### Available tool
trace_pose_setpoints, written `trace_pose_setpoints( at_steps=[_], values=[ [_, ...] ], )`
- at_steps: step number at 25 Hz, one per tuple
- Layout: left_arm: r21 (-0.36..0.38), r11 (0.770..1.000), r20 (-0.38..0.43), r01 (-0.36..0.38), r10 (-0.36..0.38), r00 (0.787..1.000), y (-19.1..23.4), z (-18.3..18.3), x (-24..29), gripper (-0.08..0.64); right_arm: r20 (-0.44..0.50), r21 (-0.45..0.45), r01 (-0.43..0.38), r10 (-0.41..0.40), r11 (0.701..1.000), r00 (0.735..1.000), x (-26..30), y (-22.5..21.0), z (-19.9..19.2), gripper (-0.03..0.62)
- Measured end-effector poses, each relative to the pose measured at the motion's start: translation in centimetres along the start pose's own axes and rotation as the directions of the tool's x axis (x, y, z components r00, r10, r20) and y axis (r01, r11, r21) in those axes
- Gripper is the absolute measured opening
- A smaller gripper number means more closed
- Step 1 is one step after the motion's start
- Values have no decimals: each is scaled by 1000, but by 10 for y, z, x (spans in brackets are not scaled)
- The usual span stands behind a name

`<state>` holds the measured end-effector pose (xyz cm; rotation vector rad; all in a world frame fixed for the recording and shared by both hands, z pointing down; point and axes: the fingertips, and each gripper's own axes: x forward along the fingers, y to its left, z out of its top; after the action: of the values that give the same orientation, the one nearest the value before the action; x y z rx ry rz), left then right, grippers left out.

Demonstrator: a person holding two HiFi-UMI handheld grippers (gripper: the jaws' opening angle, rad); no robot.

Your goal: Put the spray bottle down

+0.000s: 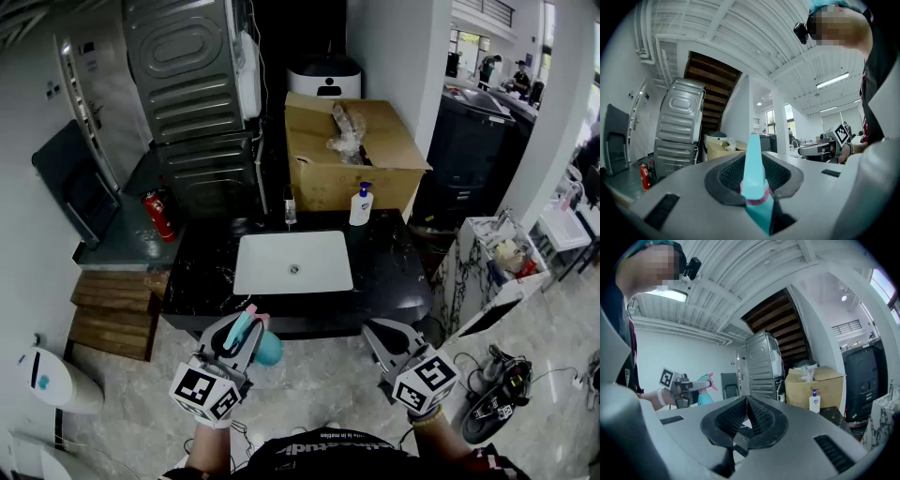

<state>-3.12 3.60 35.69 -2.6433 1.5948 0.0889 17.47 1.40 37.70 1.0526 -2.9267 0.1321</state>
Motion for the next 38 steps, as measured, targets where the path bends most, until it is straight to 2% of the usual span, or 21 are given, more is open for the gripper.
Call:
trace_pose_setpoints(
  at_steps=[11,20,25,30,38],
  values=[
    [23,1000,-13,5,-4,1000,-6,0,1,109,-9,-23,-17,17,1000,1000,-2,-1,1,40],
    [26,1000,-30,-4,5,1000,-6,-7,2,109,31,-31,-3,4,1000,1000,-1,-5,4,40],
    [6,999,-45,-50,50,998,-4,-13,-2,109,30,-5,-10,10,1000,999,-3,-9,-1,40],
    [21,998,-54,-59,60,997,-8,-15,0,109,23,13,-17,16,1000,1000,-4,-16,-6,40],
    [38,995,-73,-94,97,993,-18,-22,0,109,-1,-5,-54,54,999,999,-7,-17,-22,38]
  ],
)
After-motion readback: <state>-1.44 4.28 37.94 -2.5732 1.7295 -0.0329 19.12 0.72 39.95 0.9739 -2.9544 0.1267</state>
